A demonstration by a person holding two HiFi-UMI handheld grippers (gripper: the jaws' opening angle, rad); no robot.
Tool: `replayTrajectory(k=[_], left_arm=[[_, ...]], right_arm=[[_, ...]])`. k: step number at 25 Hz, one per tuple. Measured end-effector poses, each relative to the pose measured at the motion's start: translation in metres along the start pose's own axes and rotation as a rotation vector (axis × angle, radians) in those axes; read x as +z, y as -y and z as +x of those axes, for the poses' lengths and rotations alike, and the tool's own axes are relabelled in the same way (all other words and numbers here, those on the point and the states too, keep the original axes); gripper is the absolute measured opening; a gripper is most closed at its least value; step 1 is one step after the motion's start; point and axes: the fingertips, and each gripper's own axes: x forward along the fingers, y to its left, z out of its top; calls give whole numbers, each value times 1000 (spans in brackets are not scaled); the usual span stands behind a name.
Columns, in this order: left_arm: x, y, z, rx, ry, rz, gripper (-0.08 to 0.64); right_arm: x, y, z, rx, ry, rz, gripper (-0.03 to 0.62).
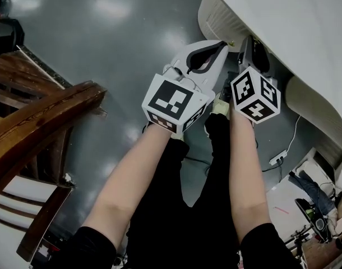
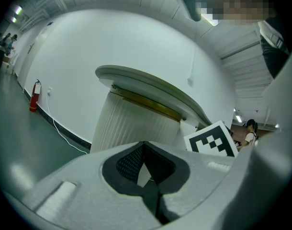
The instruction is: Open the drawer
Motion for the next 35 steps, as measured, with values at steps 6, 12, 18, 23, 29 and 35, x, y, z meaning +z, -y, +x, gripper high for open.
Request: replayTrajectory(k=[6,12,18,23,29,35], left_arm=[[-3,-6,-4,12,-5,-10,9],[-8,-5,-8,28,-17,-24,9],[-7,4,-11,24,-28,-21,9],[-8,15,-18,30,-50,-30,9],[-8,27,-38,42,-75,-25,9],[-7,42,-56,52,-87,-22,9]], right_arm=[[-2,-1,2,-13,-6,10,110],[-6,-3,-5,-18,-20,-3,110],[-18,-9,-22,-10,-38,-17,110],[-27,-13,-36,1,-80,-11,112],[-42,-23,-61,16,-123,-6,111],[-58,-30,-89,35,-166,-2,110]])
